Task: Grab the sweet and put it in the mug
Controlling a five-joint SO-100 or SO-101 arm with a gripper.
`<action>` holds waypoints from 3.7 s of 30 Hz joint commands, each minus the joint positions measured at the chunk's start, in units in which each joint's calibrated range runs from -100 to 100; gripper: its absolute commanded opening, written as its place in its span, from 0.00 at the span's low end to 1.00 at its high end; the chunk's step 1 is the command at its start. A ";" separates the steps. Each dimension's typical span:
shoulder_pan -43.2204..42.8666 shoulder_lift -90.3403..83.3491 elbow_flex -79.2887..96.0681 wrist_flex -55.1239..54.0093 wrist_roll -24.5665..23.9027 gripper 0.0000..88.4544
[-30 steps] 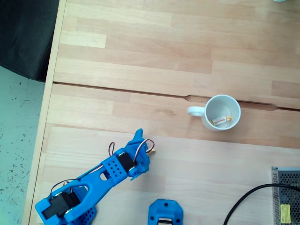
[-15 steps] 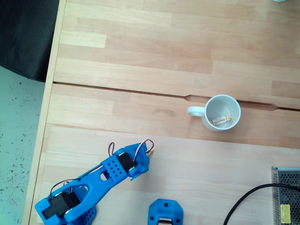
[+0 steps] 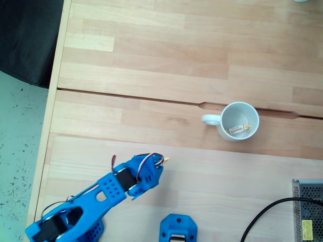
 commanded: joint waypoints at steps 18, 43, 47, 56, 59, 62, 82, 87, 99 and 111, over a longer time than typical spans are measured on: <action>0.54 8.04 -46.32 9.83 -8.89 0.00; 9.11 58.64 -101.63 9.67 -8.99 0.00; 8.67 60.36 -108.77 9.67 -9.28 0.00; 4.46 61.48 -114.74 8.46 -9.23 0.00; 4.09 63.20 -114.21 4.27 -9.28 0.00; 4.24 66.22 -114.12 -0.33 -9.96 0.00; 8.89 76.46 -113.05 -17.59 -10.74 0.00; 8.67 78.35 -113.05 -19.77 -9.28 0.00; 7.44 78.26 -113.58 -19.44 -7.86 0.00; 4.68 77.40 -114.12 -19.44 -7.57 0.00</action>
